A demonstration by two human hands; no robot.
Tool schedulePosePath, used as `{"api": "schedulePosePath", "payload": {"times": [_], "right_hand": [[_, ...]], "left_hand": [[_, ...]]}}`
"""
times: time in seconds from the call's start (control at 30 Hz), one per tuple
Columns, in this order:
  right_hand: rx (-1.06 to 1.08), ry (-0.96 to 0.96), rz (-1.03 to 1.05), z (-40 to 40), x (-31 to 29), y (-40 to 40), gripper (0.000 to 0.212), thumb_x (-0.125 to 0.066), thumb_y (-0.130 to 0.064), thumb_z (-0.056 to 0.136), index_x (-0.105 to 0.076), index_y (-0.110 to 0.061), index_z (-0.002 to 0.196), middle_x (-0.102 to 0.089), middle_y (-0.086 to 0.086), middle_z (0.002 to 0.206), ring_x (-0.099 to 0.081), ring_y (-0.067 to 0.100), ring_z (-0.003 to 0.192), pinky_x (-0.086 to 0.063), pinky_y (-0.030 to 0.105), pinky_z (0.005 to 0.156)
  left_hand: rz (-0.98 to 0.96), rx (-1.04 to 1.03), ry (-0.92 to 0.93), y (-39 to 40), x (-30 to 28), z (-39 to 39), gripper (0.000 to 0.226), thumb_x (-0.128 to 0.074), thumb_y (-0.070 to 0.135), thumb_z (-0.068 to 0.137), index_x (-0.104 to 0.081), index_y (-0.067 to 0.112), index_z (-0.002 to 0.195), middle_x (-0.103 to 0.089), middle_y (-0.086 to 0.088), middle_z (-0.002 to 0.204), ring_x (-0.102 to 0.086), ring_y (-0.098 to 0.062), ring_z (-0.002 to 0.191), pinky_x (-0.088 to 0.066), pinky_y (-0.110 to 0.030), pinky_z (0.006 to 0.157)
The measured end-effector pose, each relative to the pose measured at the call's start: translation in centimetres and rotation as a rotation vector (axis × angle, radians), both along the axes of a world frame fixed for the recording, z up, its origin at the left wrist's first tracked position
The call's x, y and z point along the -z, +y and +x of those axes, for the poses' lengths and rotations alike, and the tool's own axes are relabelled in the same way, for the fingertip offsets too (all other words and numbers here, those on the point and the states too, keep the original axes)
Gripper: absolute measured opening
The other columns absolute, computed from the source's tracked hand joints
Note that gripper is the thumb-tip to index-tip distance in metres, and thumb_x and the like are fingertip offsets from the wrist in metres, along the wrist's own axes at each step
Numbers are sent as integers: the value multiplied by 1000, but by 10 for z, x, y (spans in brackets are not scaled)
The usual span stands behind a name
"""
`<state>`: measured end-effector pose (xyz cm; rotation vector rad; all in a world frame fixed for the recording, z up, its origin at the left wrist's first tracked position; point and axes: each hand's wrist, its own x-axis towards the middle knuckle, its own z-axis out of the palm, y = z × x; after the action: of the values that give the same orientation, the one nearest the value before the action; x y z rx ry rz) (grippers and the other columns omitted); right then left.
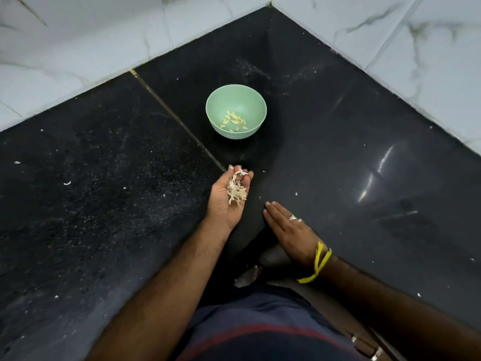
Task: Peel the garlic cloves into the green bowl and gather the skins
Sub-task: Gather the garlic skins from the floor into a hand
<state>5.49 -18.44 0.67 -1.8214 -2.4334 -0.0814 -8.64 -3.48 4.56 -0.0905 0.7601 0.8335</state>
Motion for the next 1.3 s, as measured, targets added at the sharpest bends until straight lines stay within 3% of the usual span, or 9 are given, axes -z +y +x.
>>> {"api": "schedulePosePath", "payload": {"times": [0.1,0.23,0.4,0.57,0.7,0.87,0.97,1.1,1.3], "right_hand": [[-12,-24,116,5,1,-13,51,-20,-6,106,-69,10,113,-68,25,116,-67,40,103,-61,42,79],[6,-16,134,4,-10,-10,37,-38,-7,94,-72,8,101,-69,19,95,-66,34,79,-59,37,57],[122,-20,77,-1,-18,7,23,-49,-7,84,-71,-2,84,-65,14,82,-62,34,71,-54,35,54],[910,875,53,-14,-71,59,13,-72,-8,76,-80,-16,80,-75,0,76,-70,13,72,-57,26,75],[491,918,144,-50,-98,47,11,-77,-9,76,-80,-17,83,-73,-5,81,-70,9,75,-57,25,74],[230,616,342,-70,-90,31,10,-65,-2,80,-74,-5,79,-71,11,82,-68,29,74,-55,36,69],[120,490,380,-82,-88,11,24,-50,-6,84,-73,-3,80,-68,12,78,-66,32,71,-55,37,62],[-10,717,375,-101,-93,-17,12,-62,3,84,-72,-1,80,-68,12,83,-64,34,81,-53,46,71],[-122,940,326,-144,-85,-51,16,-67,8,81,-74,-1,94,-72,11,92,-66,28,88,-54,43,79]], "left_hand": [[2,24,-1,-5,2,2,17,-56,13,101,-64,4,89,-62,-9,93,-67,-25,89,-59,-21,61],[7,38,-22,-10,6,2,18,-55,12,101,-64,3,89,-61,-9,92,-63,-25,95,-58,-22,58],[4,50,-20,-18,10,3,20,-55,13,101,-63,2,86,-64,-11,86,-63,-26,93,-59,-23,60],[-14,36,36,-29,6,9,21,-57,12,100,-64,1,84,-68,-11,76,-68,-25,82,-62,-27,65],[37,46,108,-40,-3,15,24,-54,20,103,-64,7,85,-69,-7,75,-69,-17,72,-56,-31,83],[158,111,81,-78,-21,2,22,-56,26,99,-69,10,94,-65,-6,103,-60,-18,113,-36,-33,116],[238,113,-8,-105,-29,-11,53,-36,34,102,-77,9,79,-74,-8,87,-71,-20,91,-46,-36,103],[204,-43,-32,-136,-21,-46,25,-49,31,105,-60,9,105,-62,-12,112,-56,-24,122,-41,-39,115],[166,-179,54,-187,-30,-93,58,-34,38,109,-72,1,86,-71,-12,90,-73,-21,89,-60,-30,76]]}}
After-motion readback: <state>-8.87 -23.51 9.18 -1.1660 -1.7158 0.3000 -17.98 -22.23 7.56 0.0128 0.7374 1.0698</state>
